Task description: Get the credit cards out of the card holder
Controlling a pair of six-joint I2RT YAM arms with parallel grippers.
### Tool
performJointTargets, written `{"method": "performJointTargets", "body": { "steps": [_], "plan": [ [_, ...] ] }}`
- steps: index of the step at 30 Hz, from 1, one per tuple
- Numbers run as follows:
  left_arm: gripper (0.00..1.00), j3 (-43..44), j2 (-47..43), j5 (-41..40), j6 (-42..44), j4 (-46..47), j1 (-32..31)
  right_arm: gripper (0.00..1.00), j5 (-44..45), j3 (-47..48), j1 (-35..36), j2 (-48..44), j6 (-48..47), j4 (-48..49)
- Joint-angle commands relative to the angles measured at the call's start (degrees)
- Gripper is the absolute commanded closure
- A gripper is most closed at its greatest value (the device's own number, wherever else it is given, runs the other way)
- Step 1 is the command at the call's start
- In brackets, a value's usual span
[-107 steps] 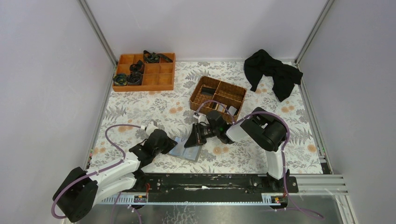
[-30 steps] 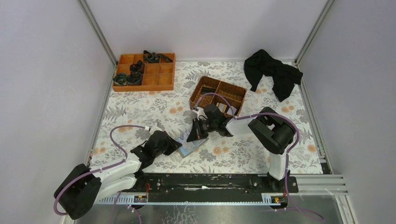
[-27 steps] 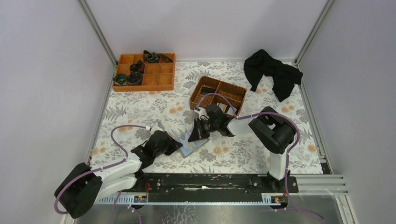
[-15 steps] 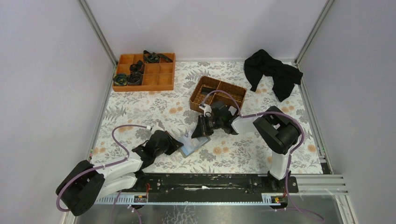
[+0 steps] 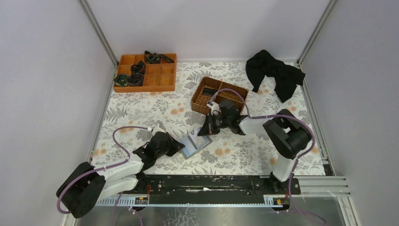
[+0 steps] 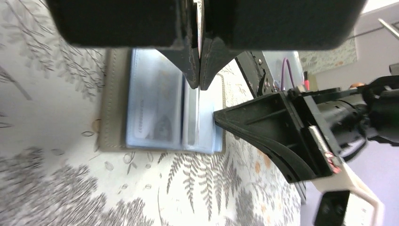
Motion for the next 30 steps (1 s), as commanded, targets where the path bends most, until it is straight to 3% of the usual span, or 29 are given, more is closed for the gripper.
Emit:
{"method": "performJointTargets", "body": {
  "steps": [1, 5, 10, 16, 18, 21, 30],
  "plan": [
    [1.00, -2.0, -1.0, -0.7, 1.5, -5.6, 0.4, 1.00, 1.2, 0.5, -3.4, -8.0, -3.1, -2.1],
    [1.00, -1.3, -3.5, -2.4, 2.2, -8.3, 0.4, 1.00, 0.2, 3.3, -3.9, -13.0, -6.1, -7.5],
    [0.89, -1.0, -6.6, -3.4, 3.6, -9.4, 0.4, 1.00, 7.4, 11.0, -5.6, -16.3, -15.0, -19.7],
    [0.51, 0.3, -7.5, -4.1, 7.3, -7.8, 0.5, 1.00, 18.4, 27.1, -7.5, -13.3, -30.7, -32.2],
    [0.44, 0.8, -6.8, -3.6, 8.8, -6.2, 0.5, 1.00, 21.7, 34.0, -7.5, -9.8, -36.4, -37.1],
    [0.41, 1.7, -4.6, -2.5, 10.7, -4.3, 0.7, 1.00, 25.1, 41.1, -8.0, -3.7, -42.4, -38.4],
    [0.40, 1.7, -0.8, 2.3, 13.0, -0.2, 1.8, 1.00, 32.0, 48.9, -8.2, 9.0, -55.9, -33.1]
  ]
}}
